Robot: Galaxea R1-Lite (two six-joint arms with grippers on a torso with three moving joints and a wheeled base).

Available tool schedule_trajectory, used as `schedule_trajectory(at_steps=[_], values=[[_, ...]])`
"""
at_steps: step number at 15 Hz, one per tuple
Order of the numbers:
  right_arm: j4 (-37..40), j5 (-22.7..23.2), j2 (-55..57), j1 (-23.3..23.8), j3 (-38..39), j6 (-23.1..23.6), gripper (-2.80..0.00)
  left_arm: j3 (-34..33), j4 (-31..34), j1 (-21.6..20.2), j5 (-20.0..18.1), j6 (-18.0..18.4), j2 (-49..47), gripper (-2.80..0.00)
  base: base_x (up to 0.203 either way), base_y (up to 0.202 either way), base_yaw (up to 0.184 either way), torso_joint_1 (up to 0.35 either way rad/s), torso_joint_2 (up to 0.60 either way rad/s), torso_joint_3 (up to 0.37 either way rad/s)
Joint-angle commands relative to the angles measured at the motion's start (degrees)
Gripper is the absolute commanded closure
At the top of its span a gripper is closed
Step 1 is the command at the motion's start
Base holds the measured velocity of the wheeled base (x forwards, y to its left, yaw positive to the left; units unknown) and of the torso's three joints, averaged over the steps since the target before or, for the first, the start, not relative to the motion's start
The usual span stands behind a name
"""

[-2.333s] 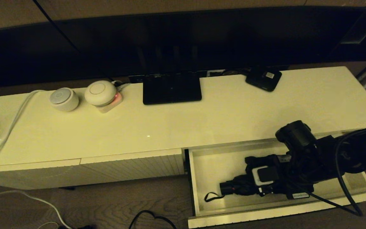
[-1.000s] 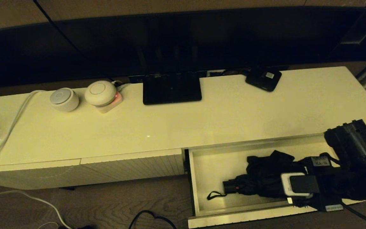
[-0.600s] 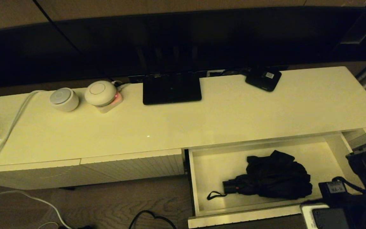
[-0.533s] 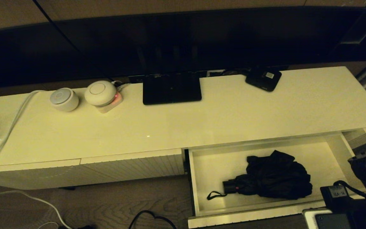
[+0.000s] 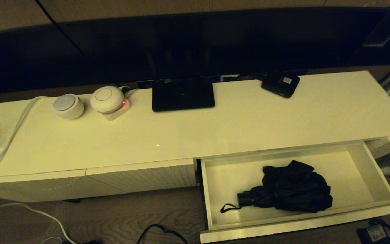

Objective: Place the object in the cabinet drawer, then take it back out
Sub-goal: Close the drawer

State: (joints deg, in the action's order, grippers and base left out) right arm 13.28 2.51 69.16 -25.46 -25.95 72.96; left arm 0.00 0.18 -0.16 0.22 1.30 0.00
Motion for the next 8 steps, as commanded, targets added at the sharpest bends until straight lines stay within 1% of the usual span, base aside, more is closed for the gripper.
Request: schedule_trajectory(at_steps=[1,3,6,8], values=[[-0.1,0.04,0.42,-0.95,2.48,0.34,0.0,-0.18,-0.01,-0.02,0.04,0.02,0.0,0.0,0.0,0.0,0.0,0.0,0.0,0.0],[-0.1,0.03,3.21,-0.48,3.99,0.31,0.0,-0.18,-0.01,-0.02,0.04,0.02,0.0,0.0,0.0,0.0,0.0,0.0,0.0,0.0],[-0.24,0.18,8.13,2.23,5.2,0.16,0.0,-0.18,-0.01,-0.02,0.04,0.02,0.0,0.0,0.0,0.0,0.0,0.0,0.0,0.0],[-3.25,0.21,12.25,3.68,5.43,0.16,0.0,-0.18,-0.01,-0.02,0.04,0.02,0.0,0.0,0.0,0.0,0.0,0.0,0.0,0.0]])
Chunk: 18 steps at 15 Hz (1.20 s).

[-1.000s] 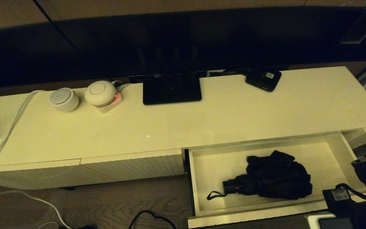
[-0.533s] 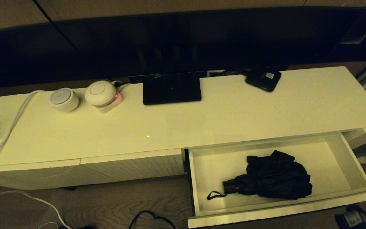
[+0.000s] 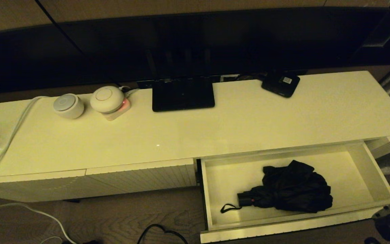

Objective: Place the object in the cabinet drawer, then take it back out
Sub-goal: Close the drawer

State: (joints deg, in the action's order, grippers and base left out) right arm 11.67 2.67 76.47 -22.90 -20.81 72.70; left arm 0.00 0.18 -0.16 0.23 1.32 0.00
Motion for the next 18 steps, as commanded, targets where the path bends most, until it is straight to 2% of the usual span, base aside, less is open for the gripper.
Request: schedule_trajectory(at_steps=[1,11,15,18], values=[[-5.1,0.05,6.63,1.46,0.6,0.42,0.0,-0.18,-0.01,-0.02,0.04,-0.01,0.0,0.0,0.0,0.0,0.0,0.0,0.0,0.0],[-32.85,-0.66,19.35,-0.04,1.73,0.53,0.0,-0.18,-0.01,-0.02,0.04,-0.01,0.0,0.0,0.0,0.0,0.0,0.0,0.0,0.0],[-39.98,-1.01,19.68,0.49,1.8,0.85,0.0,-0.18,-0.01,-0.02,0.04,-0.01,0.0,0.0,0.0,0.0,0.0,0.0,0.0,0.0],[-44.38,-4.33,19.67,0.58,1.36,1.7,0.0,-0.18,-0.01,-0.02,0.04,-0.01,0.0,0.0,0.0,0.0,0.0,0.0,0.0,0.0]])
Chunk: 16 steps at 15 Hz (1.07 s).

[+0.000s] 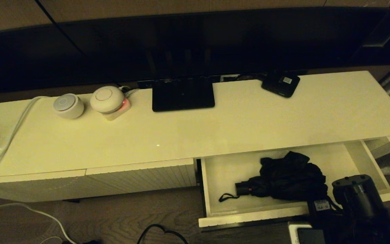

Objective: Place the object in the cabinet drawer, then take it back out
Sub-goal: Close the drawer

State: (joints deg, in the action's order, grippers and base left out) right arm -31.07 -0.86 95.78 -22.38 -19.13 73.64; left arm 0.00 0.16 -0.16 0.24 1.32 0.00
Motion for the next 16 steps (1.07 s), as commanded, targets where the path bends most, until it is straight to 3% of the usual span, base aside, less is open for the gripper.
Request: schedule_trajectory(at_steps=[1,6,16], values=[[-2.98,-1.16,0.58,0.14,-0.68,1.54,0.0,-0.18,0.02,-0.02,0.02,0.0,0.0,0.0,0.0,0.0,0.0,0.0,0.0,0.0],[-9.34,-3.18,1.71,1.76,-3.5,7.3,0.0,-0.18,0.02,-0.02,0.02,0.0,0.0,0.0,0.0,0.0,0.0,0.0,0.0,0.0],[-11.23,-3.09,8.09,8.11,-11.66,7.22,0.0,-0.18,0.02,-0.02,0.02,0.0,0.0,0.0,0.0,0.0,0.0,0.0,0.0,0.0]])
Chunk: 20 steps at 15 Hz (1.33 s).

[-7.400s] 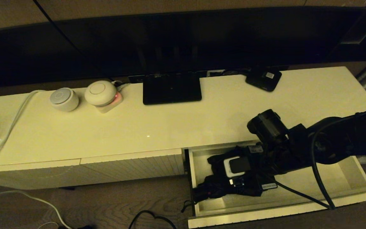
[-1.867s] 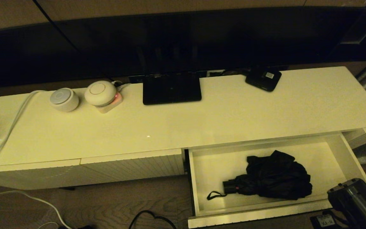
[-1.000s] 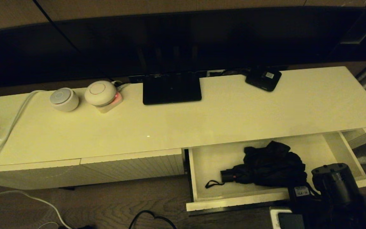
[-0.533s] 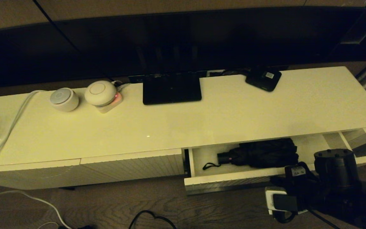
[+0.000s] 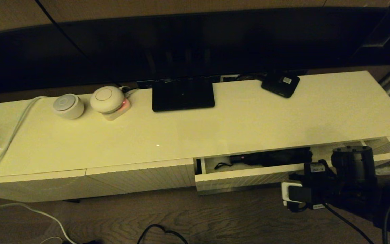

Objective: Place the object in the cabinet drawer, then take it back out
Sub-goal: Close the drawer

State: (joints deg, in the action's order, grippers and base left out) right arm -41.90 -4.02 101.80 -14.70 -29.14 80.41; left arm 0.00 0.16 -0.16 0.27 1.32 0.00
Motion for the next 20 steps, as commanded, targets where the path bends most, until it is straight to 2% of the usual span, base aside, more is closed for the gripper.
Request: schedule_trajectory(at_steps=[1,7,15,16,20], values=[[-0.84,0.07,2.66,1.04,-2.6,0.49,0.0,-0.18,0.02,-0.02,0.0,0.0,0.0,0.0,0.0,0.0,0.0,0.0,0.0,0.0],[-1.08,-0.11,4.72,1.95,-8.39,0.63,0.0,-0.18,0.02,-0.02,0.0,0.0,0.0,0.0,0.0,0.0,0.0,0.0,0.0,0.0],[4.32,-2.27,0.23,1.95,-7.41,0.58,0.0,-0.18,0.02,-0.02,0.0,0.0,0.0,0.0,0.0,0.0,0.0,0.0,0.0,0.0],[6.06,-2.53,-2.07,1.82,-5.98,0.56,0.0,-0.18,0.02,-0.02,0.0,0.0,0.0,0.0,0.0,0.0,0.0,0.0,0.0,0.0],[23.49,-2.83,-14.81,0.21,0.49,0.3,0.0,-0.18,0.02,-0.02,0.0,0.0,0.0,0.0,0.0,0.0,0.0,0.0,0.0,0.0]])
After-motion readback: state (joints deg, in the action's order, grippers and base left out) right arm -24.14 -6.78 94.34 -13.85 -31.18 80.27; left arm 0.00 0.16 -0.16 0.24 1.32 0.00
